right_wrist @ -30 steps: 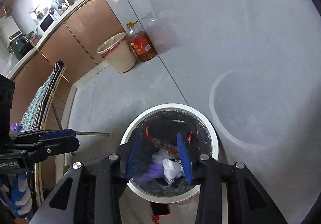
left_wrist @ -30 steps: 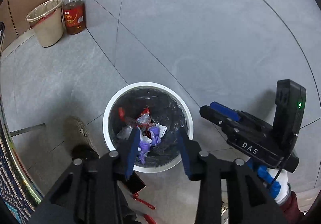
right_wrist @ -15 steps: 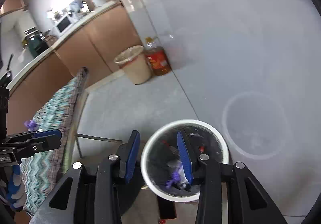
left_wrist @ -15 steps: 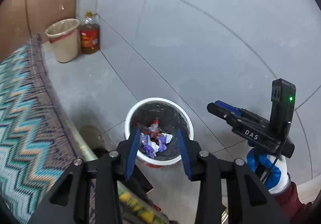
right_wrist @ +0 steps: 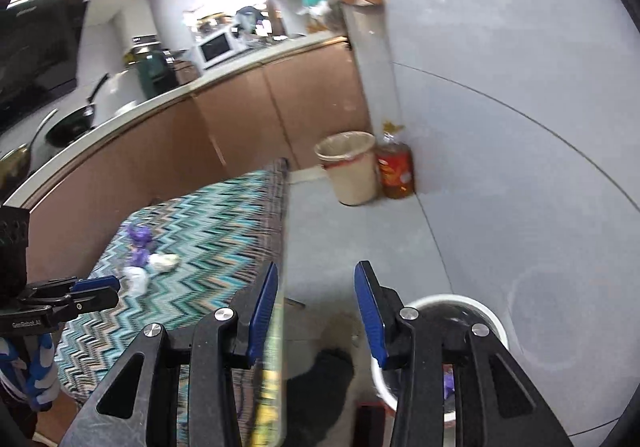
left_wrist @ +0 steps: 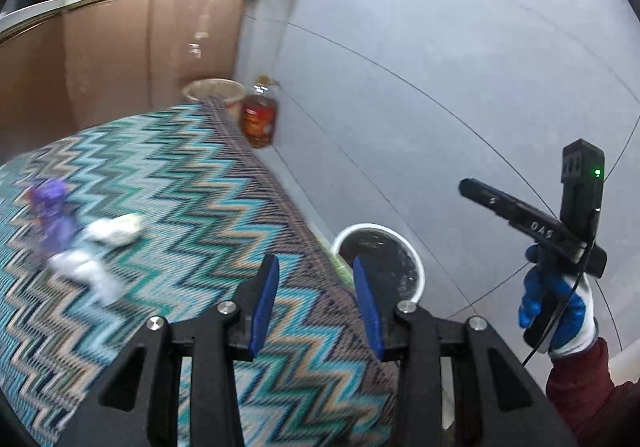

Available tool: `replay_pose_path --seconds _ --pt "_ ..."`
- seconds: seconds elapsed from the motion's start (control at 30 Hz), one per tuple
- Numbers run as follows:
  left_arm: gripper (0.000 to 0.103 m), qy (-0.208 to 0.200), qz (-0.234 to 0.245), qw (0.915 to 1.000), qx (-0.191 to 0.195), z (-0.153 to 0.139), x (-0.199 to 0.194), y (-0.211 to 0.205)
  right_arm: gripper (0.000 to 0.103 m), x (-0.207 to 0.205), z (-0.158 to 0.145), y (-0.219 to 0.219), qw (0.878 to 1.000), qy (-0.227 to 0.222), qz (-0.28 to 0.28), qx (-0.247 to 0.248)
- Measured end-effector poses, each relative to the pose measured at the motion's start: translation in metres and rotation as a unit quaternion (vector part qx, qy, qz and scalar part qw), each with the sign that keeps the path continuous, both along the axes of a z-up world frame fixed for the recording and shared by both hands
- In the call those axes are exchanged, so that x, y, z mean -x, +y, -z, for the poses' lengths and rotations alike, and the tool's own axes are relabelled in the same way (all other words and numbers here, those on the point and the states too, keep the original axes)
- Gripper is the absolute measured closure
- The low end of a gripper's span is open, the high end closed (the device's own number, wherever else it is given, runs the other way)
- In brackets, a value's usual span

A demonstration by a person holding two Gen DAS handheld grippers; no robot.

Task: Collect trash
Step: 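Move both open tools back to the remaining trash on the table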

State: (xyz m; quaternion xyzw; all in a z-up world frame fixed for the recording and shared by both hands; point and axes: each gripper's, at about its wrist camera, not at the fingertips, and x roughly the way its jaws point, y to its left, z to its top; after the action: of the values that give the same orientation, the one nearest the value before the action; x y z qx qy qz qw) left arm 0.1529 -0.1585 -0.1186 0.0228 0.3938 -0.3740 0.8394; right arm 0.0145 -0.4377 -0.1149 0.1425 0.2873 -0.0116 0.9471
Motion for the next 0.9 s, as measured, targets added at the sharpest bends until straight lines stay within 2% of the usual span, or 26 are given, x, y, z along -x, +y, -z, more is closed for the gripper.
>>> replay_pose_path --seconds 0.2,0.37,0.63,0.9 --pt "0.066 -0.015 -0.057 0.9981 0.02 -0.012 0.008 0.081 0.065 -0.014 -0.023 0.056 0.998 -0.015 -0.05 0.019" --pt "0.066 -0.017 -0.109 0.9932 0.037 -0.013 0.01 0.145 0.065 -0.026 -0.033 0.095 0.995 -0.018 -0.09 0.03" --pt "0.063 0.006 -0.18 0.9822 0.055 0.011 0.005 0.218 0.065 -0.058 -0.025 0.156 0.988 0.009 -0.15 0.036" --pt "0.063 0.059 -0.22 0.9718 0.061 0.051 -0.026 0.252 0.065 -0.093 0.001 0.202 0.976 0.048 -0.207 0.041"
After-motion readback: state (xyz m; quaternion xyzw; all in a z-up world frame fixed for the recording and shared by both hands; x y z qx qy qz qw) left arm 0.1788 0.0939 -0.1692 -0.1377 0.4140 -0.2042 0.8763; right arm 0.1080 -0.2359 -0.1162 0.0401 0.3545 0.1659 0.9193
